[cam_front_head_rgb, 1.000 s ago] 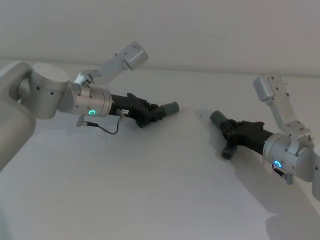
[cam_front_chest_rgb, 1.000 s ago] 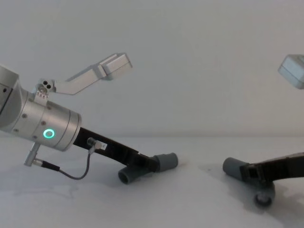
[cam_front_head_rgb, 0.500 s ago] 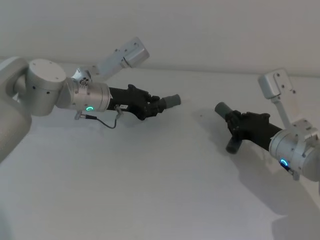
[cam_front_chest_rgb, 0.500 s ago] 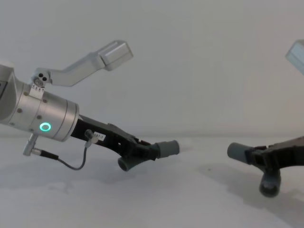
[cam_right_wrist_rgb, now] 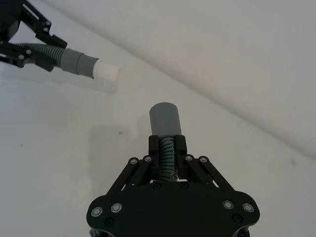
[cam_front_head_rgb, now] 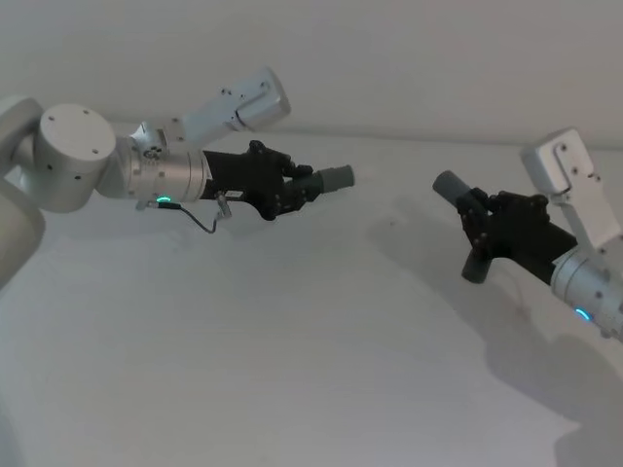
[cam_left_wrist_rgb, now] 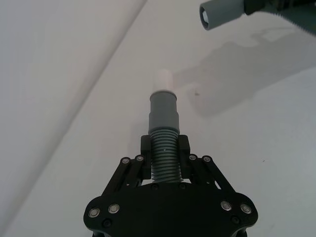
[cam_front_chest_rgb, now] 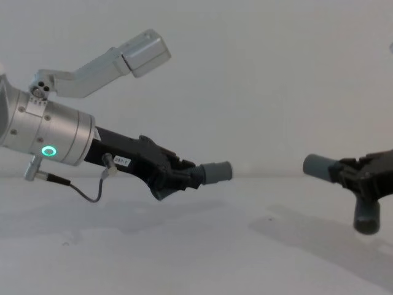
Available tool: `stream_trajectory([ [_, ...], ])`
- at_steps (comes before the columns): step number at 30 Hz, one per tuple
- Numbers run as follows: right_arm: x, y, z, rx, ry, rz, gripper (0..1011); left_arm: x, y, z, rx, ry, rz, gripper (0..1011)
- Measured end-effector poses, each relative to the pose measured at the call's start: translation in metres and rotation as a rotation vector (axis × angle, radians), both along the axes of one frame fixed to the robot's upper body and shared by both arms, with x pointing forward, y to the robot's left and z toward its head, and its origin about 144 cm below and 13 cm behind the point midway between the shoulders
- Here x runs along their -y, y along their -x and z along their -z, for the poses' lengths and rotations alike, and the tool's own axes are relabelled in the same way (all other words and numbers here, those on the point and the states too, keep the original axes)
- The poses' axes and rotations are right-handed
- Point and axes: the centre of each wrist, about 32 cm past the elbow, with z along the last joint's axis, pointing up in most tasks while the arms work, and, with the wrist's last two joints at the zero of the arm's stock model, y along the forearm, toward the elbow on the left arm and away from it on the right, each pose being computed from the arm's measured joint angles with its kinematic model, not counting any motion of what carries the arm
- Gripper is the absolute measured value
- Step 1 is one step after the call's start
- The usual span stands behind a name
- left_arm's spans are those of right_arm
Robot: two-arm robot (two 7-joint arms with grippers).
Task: Use both hands to pick up one end of the pipe from the table, align the ends, and insert them.
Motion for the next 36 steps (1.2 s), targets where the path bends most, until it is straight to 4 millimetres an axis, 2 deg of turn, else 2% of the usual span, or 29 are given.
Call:
stream_trajectory([
  [21,0.043,0.006,-0.011,0.353,0.221,-0.189,176,-0.013,0.003,-0.024,0.335,-0.075,0.179,302],
  [28,0.047,0.006,-0.011,0.402,0.259,-0.220,174,-0.019,0.004,-0.033,0.462,-0.105,0.249,302],
  [36,0.045,0.002,-0.010,0.382,0.276,-0.257,174,-0.024,0.004,-0.043,0.586,-0.133,0.315,302],
])
